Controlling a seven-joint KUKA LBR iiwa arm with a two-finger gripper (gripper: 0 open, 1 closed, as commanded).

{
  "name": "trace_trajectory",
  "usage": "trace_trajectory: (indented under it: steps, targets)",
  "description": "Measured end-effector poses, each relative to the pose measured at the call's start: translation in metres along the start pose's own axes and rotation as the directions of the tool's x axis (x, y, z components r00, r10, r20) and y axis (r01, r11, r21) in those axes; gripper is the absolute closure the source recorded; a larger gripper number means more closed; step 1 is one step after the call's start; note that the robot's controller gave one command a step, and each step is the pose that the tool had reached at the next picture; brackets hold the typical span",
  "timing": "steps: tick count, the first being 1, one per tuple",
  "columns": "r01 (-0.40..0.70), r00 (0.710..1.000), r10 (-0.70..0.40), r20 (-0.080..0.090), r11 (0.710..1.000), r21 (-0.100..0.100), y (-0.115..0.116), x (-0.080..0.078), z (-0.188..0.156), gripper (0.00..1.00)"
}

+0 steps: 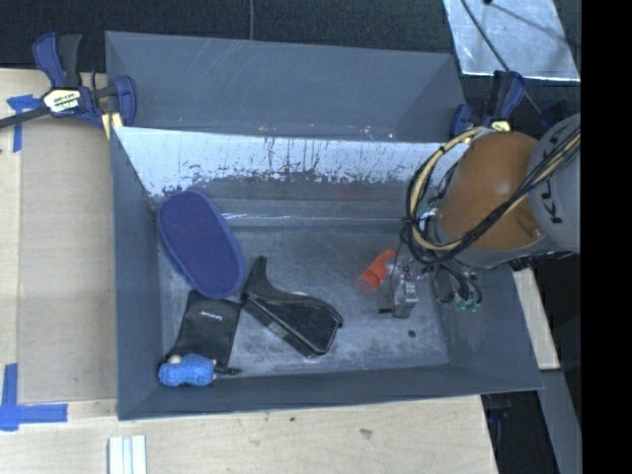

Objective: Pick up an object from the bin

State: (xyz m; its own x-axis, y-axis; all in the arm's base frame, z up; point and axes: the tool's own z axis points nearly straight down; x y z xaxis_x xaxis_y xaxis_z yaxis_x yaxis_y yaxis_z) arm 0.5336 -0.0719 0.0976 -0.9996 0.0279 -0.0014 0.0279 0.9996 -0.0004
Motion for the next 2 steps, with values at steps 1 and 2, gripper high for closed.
trace_trajectory:
  steps: [1,2]
  targets:
    - [0.085,0.996,-0.085,-0.005,0.996,-0.001,0.0049,0.0,0.0056,1.0]
    - [0.087,0.996,-0.087,-0.005,0.996,-0.001,0.0049,0.0,0.0055,0.0]
